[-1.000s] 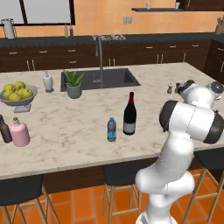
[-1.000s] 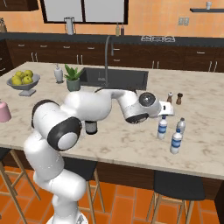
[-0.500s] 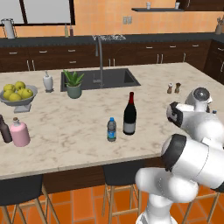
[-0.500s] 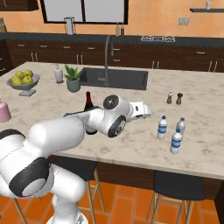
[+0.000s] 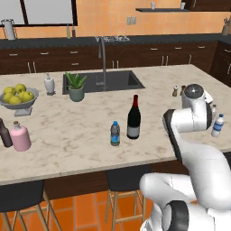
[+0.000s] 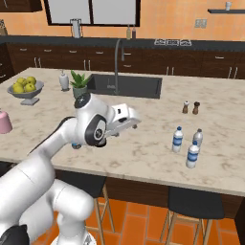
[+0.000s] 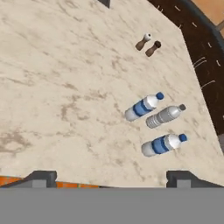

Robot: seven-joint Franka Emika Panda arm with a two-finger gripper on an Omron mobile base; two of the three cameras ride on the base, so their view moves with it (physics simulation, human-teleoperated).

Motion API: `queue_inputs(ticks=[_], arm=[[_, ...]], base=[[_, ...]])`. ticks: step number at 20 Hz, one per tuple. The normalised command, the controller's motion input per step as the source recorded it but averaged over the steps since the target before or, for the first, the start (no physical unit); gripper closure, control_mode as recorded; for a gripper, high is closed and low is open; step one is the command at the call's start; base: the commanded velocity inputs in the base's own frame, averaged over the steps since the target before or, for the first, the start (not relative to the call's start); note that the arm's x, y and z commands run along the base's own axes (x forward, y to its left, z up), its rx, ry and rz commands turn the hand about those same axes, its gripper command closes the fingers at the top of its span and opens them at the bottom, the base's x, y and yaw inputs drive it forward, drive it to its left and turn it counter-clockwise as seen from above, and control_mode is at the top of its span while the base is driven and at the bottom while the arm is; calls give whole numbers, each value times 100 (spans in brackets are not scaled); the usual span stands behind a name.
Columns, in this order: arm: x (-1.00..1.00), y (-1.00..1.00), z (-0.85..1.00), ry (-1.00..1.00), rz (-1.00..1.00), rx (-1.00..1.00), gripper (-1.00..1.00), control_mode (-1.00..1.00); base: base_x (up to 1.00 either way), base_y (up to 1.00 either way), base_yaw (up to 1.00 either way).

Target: Move the plastic bottles in the middle to the plastics group, and the glass bottles in the middle to the glass group.

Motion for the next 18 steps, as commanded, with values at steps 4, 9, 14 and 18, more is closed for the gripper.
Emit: queue_inputs(ticks=[4,9,14,18], arm=[[-75,74,13,33,16,1,-100,-100],[-59,95,-11,32,23,0,-100,-100],[-22,100,-7,26,10,12,-100,-100],[-3,100,0,8,-4,28,-100,-100]], base=[[0,0,0],[0,0,0],[0,0,0],[0,0,0]])
